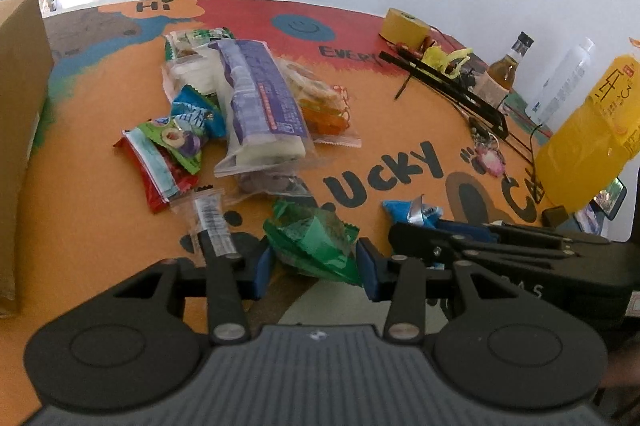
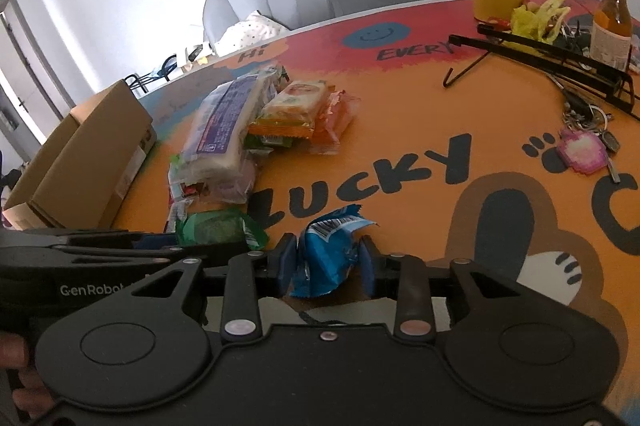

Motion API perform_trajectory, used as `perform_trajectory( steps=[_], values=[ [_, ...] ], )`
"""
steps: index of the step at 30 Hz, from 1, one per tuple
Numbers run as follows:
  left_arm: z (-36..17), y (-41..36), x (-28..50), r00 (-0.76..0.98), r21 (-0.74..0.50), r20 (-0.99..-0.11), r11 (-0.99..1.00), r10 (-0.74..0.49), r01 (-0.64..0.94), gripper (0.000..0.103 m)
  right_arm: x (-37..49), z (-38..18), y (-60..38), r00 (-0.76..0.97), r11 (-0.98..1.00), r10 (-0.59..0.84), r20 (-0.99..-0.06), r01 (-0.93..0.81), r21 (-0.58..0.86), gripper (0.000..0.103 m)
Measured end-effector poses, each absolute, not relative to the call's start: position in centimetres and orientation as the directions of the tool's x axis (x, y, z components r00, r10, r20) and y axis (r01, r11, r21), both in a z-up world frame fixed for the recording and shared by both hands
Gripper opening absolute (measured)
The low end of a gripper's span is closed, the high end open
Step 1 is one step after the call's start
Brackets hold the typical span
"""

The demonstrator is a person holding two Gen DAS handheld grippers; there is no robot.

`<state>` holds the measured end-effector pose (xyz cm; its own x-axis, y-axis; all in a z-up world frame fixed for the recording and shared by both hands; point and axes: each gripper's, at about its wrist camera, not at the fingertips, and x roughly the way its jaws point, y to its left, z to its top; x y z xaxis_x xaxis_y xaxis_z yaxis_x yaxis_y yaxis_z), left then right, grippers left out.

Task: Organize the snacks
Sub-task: 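Lift and carry the green wrapper and blue bag with both tools over the box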

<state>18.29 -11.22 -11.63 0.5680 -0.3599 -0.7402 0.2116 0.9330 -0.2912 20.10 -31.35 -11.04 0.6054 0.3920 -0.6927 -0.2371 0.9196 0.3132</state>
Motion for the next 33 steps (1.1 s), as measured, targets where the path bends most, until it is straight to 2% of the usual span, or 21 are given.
perform_trajectory(
  steps=[5,8,19,33],
  values=[
    [-11.5,-11.0,18.1,0.579,-0.299,-0.729,0.930,-0.366,0.211,0.036,20.0,-10.8,-31.4,0.612,0.919,0.393,-0.686,-0.231,0.319,0.030],
    [-11.0,-11.0,17.8,0.590,-0.296,-0.717,0.928,-0.372,0.225,0.030,19.9,-10.4,-31.5,0.620,0.915,0.400,-0.675,-0.229,0.332,0.029],
    [-9.2,-10.2,17.0,0.640,-0.303,-0.670,0.925,-0.377,0.229,0.027,19.5,-8.9,-30.9,0.650,0.904,0.423,-0.632,-0.251,0.346,0.029],
    [-5.4,-7.6,15.8,0.735,-0.269,-0.594,0.942,-0.328,0.203,0.027,20.0,-6.7,-28.8,0.673,0.878,0.471,-0.570,-0.299,0.374,0.029]
  ],
)
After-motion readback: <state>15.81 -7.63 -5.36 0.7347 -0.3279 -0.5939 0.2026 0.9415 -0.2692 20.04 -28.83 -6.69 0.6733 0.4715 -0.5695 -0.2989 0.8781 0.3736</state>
